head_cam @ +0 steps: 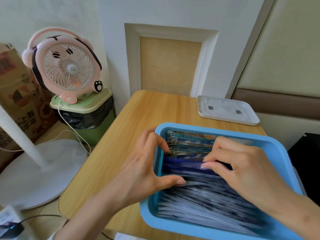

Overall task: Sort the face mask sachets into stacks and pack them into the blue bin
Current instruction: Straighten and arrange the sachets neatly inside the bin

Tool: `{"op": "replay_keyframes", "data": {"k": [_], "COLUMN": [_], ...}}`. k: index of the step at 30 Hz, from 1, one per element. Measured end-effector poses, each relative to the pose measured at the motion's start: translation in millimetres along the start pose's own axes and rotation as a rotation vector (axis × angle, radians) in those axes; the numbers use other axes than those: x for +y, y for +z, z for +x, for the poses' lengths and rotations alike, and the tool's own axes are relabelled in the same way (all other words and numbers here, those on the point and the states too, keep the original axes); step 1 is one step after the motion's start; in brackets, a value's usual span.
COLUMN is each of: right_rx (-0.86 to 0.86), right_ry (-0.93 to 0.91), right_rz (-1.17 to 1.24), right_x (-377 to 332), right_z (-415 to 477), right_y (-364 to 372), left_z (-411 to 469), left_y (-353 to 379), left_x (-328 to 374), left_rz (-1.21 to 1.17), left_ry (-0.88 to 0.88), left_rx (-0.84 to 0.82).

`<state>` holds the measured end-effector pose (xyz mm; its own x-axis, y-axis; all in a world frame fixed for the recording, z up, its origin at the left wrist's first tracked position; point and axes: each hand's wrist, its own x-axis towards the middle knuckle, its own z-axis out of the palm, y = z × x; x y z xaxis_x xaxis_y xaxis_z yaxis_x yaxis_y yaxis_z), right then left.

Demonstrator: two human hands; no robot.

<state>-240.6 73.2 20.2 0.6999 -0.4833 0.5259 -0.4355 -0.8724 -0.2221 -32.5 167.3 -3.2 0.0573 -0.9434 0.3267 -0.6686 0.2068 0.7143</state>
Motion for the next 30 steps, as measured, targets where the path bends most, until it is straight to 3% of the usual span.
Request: {"op": "replay_keyframes", "data": {"k": [3, 8, 12, 21, 30], "right_rx": [-0.014, -0.038, -0.053, -0.118, -0.139], "right_ry": [0.005, 0.016, -0.093, -0.123, -0.029], "right_rz": [0.022, 0.281, 0.190, 0.021, -0.003], "right_x": [0.8, -2.9, -1.9, -1.5, -9.2], "right_z": [1.3, 0.0, -0.1, 3.5, 12.5], "right_y": [0.1, -6.7, -3.9, -5.7, -1.9], "left_z": [1.2, -1.9, -1.1, -0.3, 2.4], "left_y": [-0.6, -3.4, -3.2, -3.2, -2.7], "left_x": [-2.1, -5.7, -7.2, -7.0, -9.0], "left_rz": [-0.020, -0.053, -0.093, -0.093, -0.095], "left_ry": [-0.007, 0.027, 0.022, -0.003, 0.032], "left_rx": [-0.020, -0.076, -0.096, -0.099, -0.103]}}
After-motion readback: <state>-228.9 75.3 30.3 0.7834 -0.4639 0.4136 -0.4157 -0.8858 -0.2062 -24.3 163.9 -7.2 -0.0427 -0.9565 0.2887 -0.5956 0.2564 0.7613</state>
